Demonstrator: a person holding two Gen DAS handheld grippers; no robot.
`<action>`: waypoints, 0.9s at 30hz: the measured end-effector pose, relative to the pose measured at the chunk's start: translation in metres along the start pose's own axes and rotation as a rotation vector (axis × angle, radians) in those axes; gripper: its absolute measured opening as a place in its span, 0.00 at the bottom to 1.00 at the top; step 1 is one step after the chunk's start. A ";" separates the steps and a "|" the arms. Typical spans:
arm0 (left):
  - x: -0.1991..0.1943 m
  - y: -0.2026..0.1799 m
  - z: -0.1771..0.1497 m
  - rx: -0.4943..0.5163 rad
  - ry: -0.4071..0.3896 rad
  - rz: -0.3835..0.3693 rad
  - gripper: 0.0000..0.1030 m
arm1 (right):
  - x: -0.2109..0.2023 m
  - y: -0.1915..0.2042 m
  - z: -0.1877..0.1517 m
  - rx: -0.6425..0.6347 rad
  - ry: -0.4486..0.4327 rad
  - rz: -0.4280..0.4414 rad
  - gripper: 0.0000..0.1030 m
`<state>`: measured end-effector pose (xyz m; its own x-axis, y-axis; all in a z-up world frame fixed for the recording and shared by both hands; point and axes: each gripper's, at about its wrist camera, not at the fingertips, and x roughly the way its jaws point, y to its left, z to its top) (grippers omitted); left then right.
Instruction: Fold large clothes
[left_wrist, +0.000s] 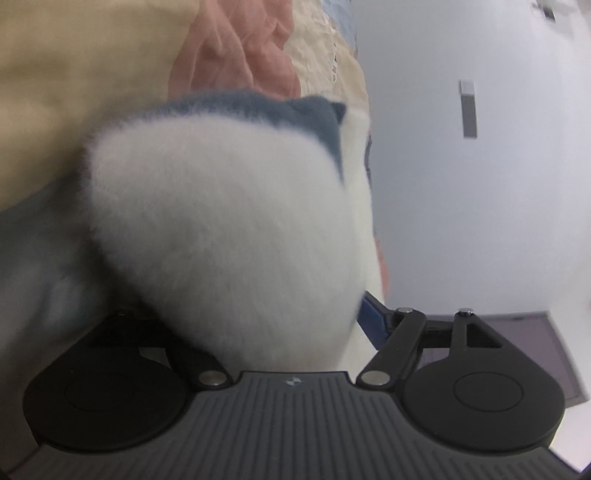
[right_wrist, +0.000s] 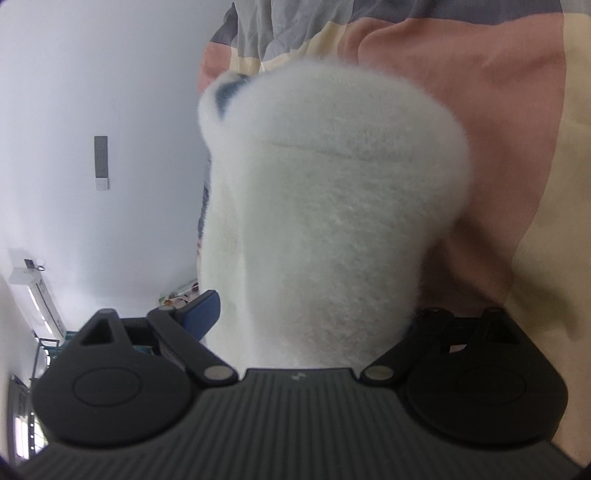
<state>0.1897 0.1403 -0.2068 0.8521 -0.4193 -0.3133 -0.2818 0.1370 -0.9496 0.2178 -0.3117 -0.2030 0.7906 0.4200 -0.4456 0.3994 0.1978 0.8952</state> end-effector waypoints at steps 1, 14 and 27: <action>0.002 0.003 0.002 -0.019 -0.006 -0.012 0.74 | 0.005 0.001 -0.002 0.004 0.014 0.010 0.94; -0.001 -0.023 -0.002 0.191 -0.032 0.026 0.42 | 0.024 0.066 -0.015 -0.399 0.030 -0.065 0.36; -0.033 -0.104 -0.039 0.315 0.018 -0.096 0.39 | -0.038 0.134 0.012 -0.583 0.016 0.119 0.33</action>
<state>0.1742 0.1048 -0.0972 0.8594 -0.4590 -0.2253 -0.0480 0.3662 -0.9293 0.2474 -0.3118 -0.0664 0.8053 0.4816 -0.3457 -0.0157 0.6003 0.7996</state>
